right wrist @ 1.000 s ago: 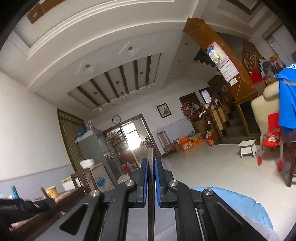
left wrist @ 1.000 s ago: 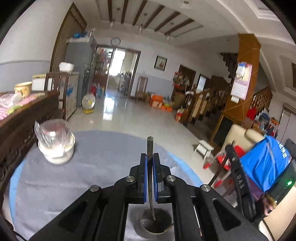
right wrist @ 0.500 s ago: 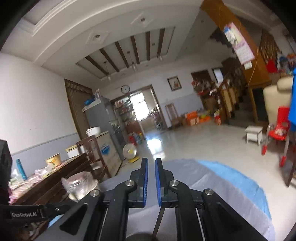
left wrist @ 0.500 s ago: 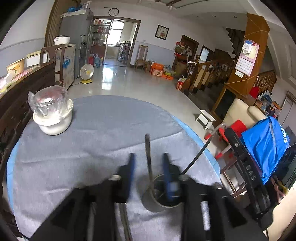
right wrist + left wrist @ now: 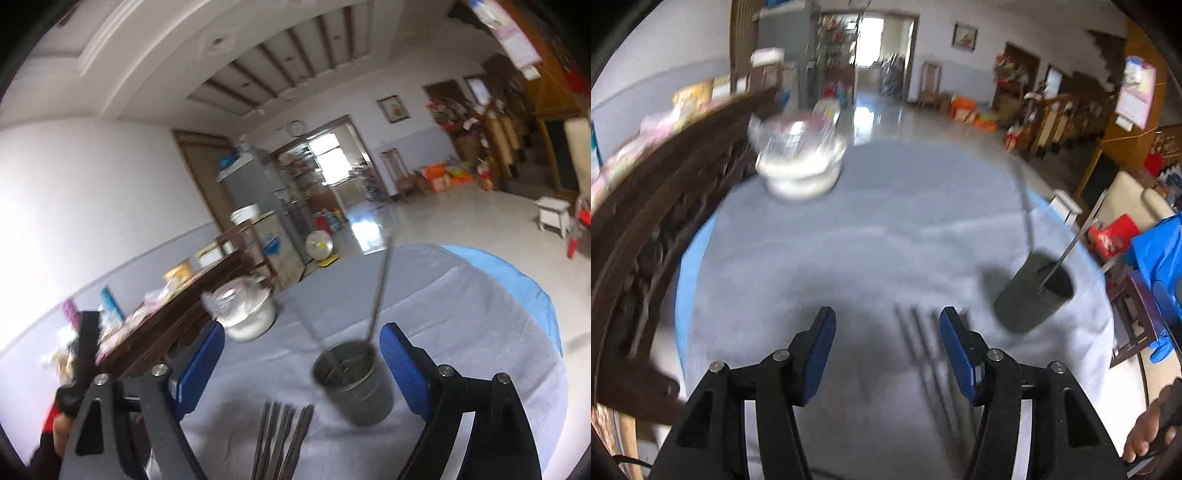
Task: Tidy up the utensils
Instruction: 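Lift the left tool's rod into the grey cup while the right tool inserts its rod, then return the left tool to the rods and grasp one while the right tool grasps another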
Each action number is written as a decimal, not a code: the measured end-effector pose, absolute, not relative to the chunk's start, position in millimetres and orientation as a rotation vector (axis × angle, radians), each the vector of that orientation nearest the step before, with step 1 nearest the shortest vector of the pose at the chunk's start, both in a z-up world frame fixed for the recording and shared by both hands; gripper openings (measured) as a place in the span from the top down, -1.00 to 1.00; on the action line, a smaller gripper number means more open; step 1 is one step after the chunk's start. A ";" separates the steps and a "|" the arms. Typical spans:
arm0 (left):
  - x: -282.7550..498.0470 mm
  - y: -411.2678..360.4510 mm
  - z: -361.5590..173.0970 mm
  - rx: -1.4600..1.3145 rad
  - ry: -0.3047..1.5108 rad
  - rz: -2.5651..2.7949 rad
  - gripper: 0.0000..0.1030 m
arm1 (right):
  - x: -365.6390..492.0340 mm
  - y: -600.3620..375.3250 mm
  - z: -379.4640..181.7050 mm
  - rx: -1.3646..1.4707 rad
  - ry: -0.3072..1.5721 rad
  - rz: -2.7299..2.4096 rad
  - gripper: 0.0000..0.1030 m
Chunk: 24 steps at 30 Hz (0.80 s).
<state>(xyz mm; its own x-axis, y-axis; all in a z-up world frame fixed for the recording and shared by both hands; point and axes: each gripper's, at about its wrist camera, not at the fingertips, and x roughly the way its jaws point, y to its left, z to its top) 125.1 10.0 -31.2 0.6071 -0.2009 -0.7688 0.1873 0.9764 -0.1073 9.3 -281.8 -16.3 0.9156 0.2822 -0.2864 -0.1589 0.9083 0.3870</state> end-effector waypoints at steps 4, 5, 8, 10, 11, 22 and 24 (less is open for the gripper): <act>125.1 29.3 -53.7 -0.088 0.975 -0.220 -0.16 | 25.5 -251.1 -45.3 0.366 0.519 0.328 0.32; 126.4 32.3 -59.1 -0.116 0.999 -0.227 -0.16 | 31.6 -243.8 -53.8 0.364 0.563 0.334 0.31; 132.9 37.4 -72.4 -0.170 1.051 -0.264 -0.16 | 48.4 -227.2 -79.4 0.364 0.677 0.335 0.32; 136.6 36.3 -80.3 -0.175 1.073 -0.280 -0.08 | 60.7 -222.0 -95.0 0.373 0.736 0.328 0.32; 139.5 35.1 -85.0 -0.175 1.083 -0.286 0.02 | 67.3 -221.1 -101.6 0.375 0.765 0.322 0.35; 173.8 8.5 -122.7 -0.188 1.191 -0.311 0.33 | 121.8 -215.2 -143.6 0.330 0.922 0.212 0.63; 179.3 3.5 -125.6 -0.180 1.197 -0.316 0.33 | 127.7 -212.8 -146.8 0.312 0.938 0.198 0.63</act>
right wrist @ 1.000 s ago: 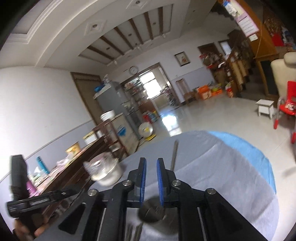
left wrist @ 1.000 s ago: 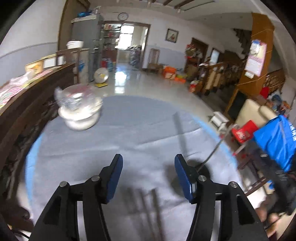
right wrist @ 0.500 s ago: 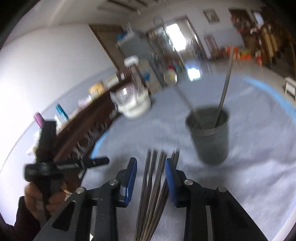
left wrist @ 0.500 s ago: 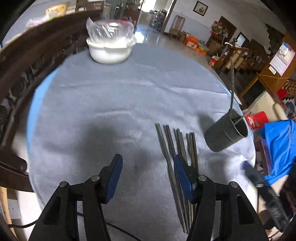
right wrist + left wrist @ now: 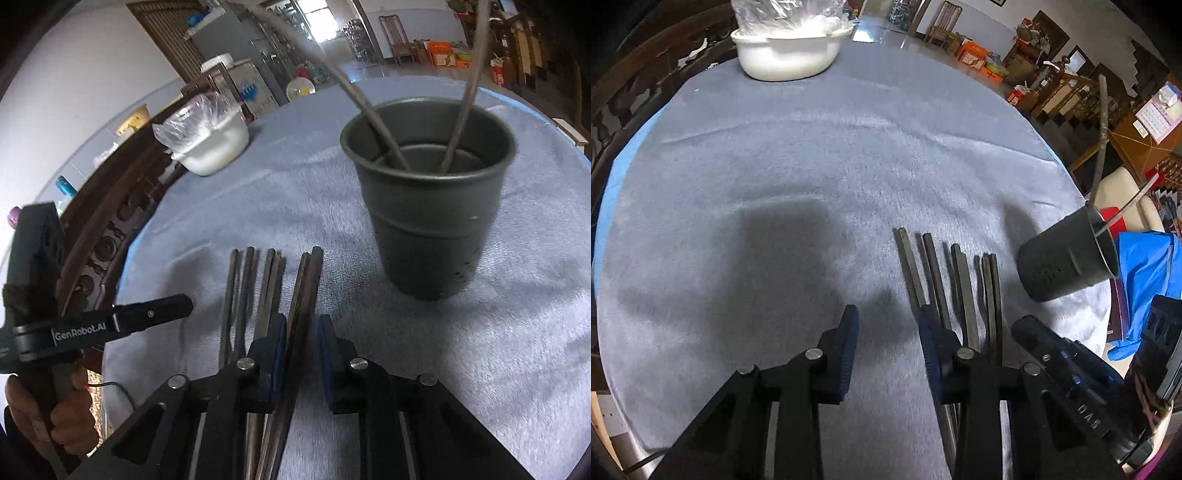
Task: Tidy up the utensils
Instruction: 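Return the left tool to the rods and grasp one while the right tool grasps another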
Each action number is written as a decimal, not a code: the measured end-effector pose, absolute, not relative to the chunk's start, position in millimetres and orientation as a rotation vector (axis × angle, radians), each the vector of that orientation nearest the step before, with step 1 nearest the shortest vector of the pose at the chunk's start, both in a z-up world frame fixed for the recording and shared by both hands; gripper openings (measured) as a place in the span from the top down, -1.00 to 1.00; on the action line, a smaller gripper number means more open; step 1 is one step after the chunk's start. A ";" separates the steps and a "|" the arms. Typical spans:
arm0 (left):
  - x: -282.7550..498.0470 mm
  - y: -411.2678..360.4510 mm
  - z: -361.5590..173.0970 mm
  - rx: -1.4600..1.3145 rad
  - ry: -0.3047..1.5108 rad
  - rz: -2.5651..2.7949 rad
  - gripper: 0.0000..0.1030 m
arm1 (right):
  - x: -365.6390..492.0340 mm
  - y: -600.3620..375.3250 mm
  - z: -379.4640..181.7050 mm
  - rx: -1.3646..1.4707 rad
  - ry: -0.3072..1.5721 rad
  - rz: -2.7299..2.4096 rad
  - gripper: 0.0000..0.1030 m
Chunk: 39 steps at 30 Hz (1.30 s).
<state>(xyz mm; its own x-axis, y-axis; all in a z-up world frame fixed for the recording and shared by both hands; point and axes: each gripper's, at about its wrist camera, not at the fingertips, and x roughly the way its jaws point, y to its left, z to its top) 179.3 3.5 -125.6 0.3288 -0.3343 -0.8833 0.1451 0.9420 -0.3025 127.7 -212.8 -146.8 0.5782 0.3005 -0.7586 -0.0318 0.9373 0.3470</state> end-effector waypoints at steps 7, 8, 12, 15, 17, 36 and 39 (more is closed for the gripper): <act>193.3 -9.4 -138.3 -0.147 1.220 -0.322 0.33 | 141.0 -209.4 -153.9 0.284 0.967 0.165 0.66; 194.1 -10.8 -139.3 -0.140 1.222 -0.320 0.40 | 143.0 -208.7 -154.1 0.279 0.972 0.162 0.66; 197.4 -16.2 -146.5 -0.110 1.242 -0.326 0.76 | 145.7 -206.4 -152.5 0.252 0.989 0.151 0.66; 194.4 -22.9 -146.8 -0.034 1.217 -0.336 0.82 | 145.1 -208.7 -150.5 0.242 1.004 0.128 0.66; 191.6 -23.5 -147.2 0.002 1.216 -0.357 0.86 | 142.5 -209.9 -148.8 0.216 1.012 0.107 0.69; 220.6 -26.3 -139.5 -0.125 1.248 -0.371 0.62 | 162.6 -208.6 -153.6 0.255 1.053 0.056 0.67; 226.0 -27.2 -148.5 -0.121 1.272 -0.337 0.62 | 163.2 -207.8 -153.8 0.248 1.054 0.060 0.67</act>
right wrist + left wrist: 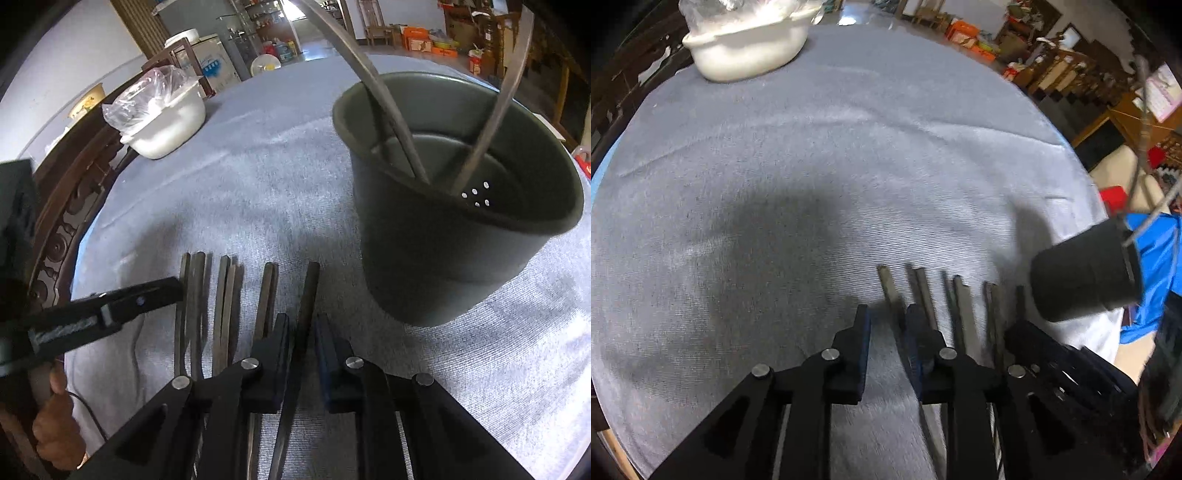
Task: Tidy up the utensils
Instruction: 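Return the left tool to the rods and grasp one while the right tool grasps another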
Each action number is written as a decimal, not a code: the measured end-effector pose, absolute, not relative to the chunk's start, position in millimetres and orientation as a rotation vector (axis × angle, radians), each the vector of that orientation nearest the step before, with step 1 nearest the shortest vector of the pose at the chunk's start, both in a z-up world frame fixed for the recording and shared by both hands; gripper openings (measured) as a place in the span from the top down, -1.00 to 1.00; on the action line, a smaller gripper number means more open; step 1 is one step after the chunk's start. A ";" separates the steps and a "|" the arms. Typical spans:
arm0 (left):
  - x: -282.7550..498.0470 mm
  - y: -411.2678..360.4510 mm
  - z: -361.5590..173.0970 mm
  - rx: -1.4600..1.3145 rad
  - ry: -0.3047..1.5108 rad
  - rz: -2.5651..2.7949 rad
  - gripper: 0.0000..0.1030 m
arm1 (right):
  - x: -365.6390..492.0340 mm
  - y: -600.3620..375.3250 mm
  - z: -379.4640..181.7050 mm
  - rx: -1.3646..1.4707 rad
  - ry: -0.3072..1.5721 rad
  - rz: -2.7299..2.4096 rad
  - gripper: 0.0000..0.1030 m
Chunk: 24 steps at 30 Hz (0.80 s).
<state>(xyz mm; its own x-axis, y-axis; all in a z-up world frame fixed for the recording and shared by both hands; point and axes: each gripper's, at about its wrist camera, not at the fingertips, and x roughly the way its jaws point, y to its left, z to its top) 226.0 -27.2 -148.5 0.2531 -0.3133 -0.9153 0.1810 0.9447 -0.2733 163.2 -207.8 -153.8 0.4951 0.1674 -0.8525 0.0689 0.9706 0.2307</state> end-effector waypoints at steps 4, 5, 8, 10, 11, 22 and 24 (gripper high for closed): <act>228.1 -26.6 -149.7 -0.094 1.255 -0.350 0.74 | 163.2 -207.1 -153.6 0.231 1.063 0.065 0.68; 227.7 -26.5 -149.7 -0.083 1.253 -0.365 0.75 | 164.4 -205.1 -154.2 0.230 1.067 0.064 0.68; 223.5 -30.4 -148.6 0.000 1.233 -0.410 0.78 | 164.8 -202.9 -154.4 0.227 1.077 0.063 0.68; 221.6 -32.4 -149.9 0.047 1.230 -0.445 0.78 | 167.0 -203.3 -154.3 0.242 1.086 0.056 0.68; 221.1 -32.9 -149.7 0.061 1.235 -0.466 0.78 | 168.5 -202.5 -154.3 0.242 1.090 0.052 0.69; 223.4 -27.8 -150.6 0.044 1.279 -0.449 0.58 | 191.9 -190.6 -154.6 0.189 1.102 0.033 0.74; 220.6 -29.2 -150.5 0.060 1.273 -0.430 0.63 | 191.4 -193.1 -154.7 0.203 1.095 0.037 0.82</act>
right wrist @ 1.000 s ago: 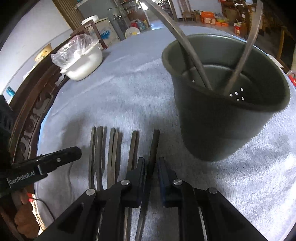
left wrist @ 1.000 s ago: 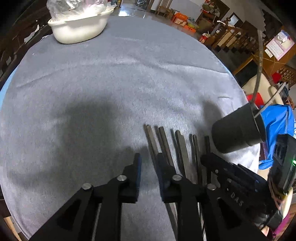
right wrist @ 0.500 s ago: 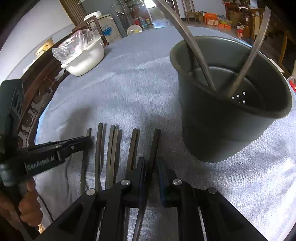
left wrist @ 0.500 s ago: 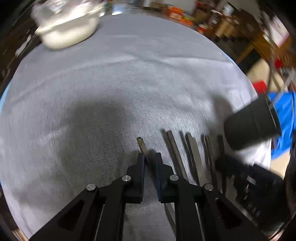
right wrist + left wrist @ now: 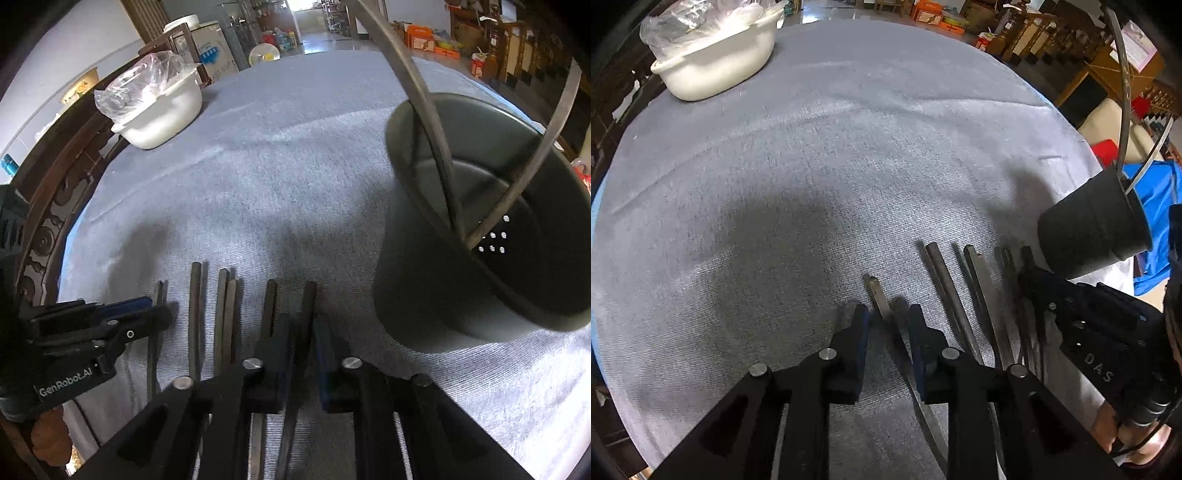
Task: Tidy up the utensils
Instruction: 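Return the left tool to the rods and grasp one while the right tool grasps another, then lower the left tool's rod into the cup while the right tool inserts its rod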
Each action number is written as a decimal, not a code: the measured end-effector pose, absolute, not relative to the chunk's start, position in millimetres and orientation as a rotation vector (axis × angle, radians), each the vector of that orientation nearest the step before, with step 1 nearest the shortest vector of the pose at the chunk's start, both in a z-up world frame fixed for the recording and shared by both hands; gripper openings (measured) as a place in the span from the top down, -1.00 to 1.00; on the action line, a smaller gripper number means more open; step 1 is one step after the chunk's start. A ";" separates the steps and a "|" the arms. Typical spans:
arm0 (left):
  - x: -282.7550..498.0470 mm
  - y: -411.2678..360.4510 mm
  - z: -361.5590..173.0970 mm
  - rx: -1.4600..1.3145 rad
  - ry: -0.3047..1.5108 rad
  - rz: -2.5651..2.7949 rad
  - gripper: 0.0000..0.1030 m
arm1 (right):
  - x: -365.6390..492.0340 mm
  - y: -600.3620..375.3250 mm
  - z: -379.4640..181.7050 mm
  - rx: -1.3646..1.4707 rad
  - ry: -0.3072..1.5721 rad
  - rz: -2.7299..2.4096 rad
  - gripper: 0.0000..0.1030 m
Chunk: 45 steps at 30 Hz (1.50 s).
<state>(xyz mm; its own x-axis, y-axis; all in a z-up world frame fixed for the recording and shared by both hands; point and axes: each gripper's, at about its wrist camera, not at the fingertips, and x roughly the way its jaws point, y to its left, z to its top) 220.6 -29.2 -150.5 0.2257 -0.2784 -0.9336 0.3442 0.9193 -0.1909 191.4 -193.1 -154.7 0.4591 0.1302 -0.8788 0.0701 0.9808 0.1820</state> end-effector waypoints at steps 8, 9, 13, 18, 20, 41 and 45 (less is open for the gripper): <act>212.8 -18.0 -125.8 -0.046 1.178 -0.407 0.86 | 164.5 -201.9 -125.9 0.228 0.954 0.110 0.85; 208.4 -16.1 -114.0 -0.055 1.141 -0.404 0.88 | 159.3 -204.6 -118.1 0.247 0.919 0.132 0.85; 187.6 -10.5 -69.5 -0.078 1.002 -0.411 0.89 | 141.8 -212.1 -95.5 0.296 0.813 0.190 0.85; 164.8 -10.3 -18.9 -0.082 0.858 -0.419 0.89 | 114.3 -216.6 -62.3 0.308 0.664 0.243 0.85; 153.4 -8.3 -0.1 -0.086 0.804 -0.427 0.89 | 102.6 -217.4 -47.8 0.300 0.607 0.251 0.85; 111.9 -28.1 111.4 -0.168 0.495 -0.472 0.89 | 39.9 -281.1 75.0 0.334 0.165 0.109 0.85; 114.0 -37.4 124.0 -0.204 0.431 -0.467 0.89 | 39.5 -297.3 89.3 0.348 0.091 0.050 0.85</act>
<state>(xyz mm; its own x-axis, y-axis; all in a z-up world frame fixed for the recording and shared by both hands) 114.0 -37.4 124.0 0.8053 -0.4755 -0.3541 0.3906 0.8749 -0.2864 39.5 -297.3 89.3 0.9947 0.0647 -0.0803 -0.0334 0.9388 0.3429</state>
